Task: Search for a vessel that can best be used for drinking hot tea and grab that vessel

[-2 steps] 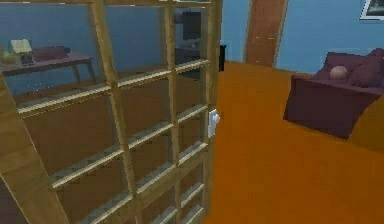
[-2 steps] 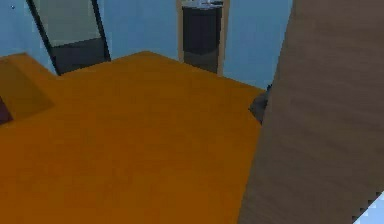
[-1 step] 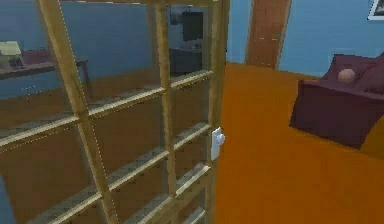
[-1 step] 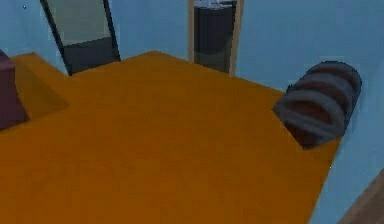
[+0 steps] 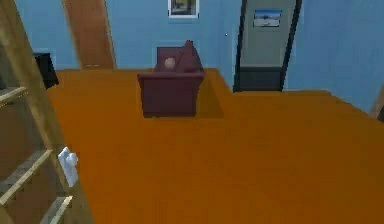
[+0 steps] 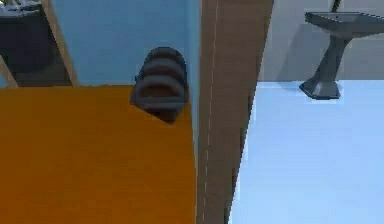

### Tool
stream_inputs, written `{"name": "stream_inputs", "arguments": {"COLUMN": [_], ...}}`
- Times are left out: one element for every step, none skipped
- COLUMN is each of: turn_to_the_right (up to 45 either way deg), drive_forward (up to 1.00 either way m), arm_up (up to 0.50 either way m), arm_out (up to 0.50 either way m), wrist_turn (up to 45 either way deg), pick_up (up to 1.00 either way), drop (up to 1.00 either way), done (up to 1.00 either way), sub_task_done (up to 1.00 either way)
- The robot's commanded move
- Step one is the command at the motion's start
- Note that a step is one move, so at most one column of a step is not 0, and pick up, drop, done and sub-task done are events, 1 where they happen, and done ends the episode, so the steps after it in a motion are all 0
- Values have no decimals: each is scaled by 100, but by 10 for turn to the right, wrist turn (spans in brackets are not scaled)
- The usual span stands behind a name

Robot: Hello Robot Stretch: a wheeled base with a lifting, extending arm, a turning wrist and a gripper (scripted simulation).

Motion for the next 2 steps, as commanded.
{"name": "stream_inputs", "arguments": {"turn_to_the_right": [450,60], "drive_forward": [0,0], "arm_up": [0,0], "arm_out": [0,0], "wrist_turn": [0,0], "pick_up": [0,0], "drop": [0,0], "done": [0,0], "sub_task_done": [0,0]}}
